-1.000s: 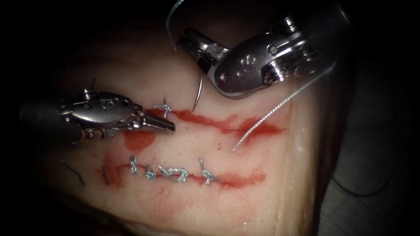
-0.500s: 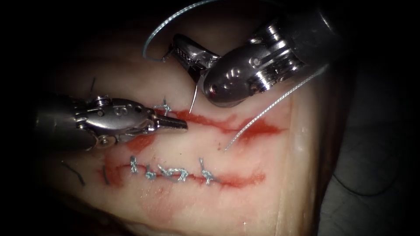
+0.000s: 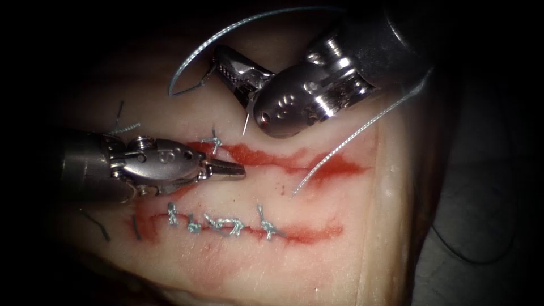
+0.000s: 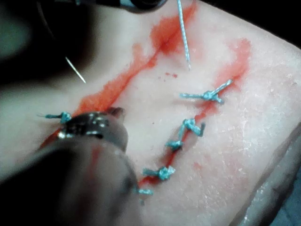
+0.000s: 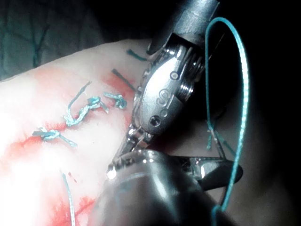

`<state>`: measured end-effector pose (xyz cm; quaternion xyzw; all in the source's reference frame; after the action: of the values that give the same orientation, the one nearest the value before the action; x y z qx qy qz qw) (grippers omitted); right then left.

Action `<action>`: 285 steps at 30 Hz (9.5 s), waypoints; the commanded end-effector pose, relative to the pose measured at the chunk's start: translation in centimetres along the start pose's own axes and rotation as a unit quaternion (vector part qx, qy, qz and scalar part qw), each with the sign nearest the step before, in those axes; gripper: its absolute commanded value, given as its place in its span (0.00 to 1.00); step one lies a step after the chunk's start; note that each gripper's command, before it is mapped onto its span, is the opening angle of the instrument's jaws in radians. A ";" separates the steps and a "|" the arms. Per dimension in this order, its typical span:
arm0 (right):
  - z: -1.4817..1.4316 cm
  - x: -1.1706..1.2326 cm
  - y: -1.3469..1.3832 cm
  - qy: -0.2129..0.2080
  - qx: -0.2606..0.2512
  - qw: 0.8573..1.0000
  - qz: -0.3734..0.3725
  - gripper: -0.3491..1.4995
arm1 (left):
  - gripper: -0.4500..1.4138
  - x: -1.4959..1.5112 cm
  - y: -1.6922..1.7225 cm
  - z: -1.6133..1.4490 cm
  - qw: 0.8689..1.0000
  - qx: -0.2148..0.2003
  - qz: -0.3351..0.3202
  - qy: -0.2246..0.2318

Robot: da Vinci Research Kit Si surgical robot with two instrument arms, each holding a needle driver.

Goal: Wound Closure

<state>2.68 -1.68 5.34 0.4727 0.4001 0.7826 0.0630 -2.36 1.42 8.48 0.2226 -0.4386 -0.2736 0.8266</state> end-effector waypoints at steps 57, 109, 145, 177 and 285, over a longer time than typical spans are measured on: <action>0.09 0.09 0.36 -0.013 -0.064 0.997 -0.036 0.00 | 0.00 0.11 0.06 -0.03 0.998 -0.017 0.007 0.053; 0.14 0.03 0.26 -0.021 -0.102 0.990 0.095 0.00 | 0.00 0.00 -0.02 0.02 0.998 -0.024 -0.020 0.047; 0.11 0.02 0.33 0.009 -0.116 0.978 0.170 0.00 | 0.00 0.15 -0.09 0.09 0.997 -0.011 -0.014 0.075; 0.07 0.16 0.31 0.091 -0.142 0.937 0.307 0.00 | 0.00 0.16 -0.06 0.05 0.996 -0.020 -0.004 0.081; 0.05 0.53 0.22 0.093 -0.121 0.923 0.354 0.00 | 0.00 0.15 -0.07 -0.14 0.980 0.177 0.003 0.089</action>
<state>2.39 -1.56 5.83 0.4957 0.1122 0.8381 -0.1979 -2.13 1.28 8.40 0.3930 -0.3989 -0.1809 0.8085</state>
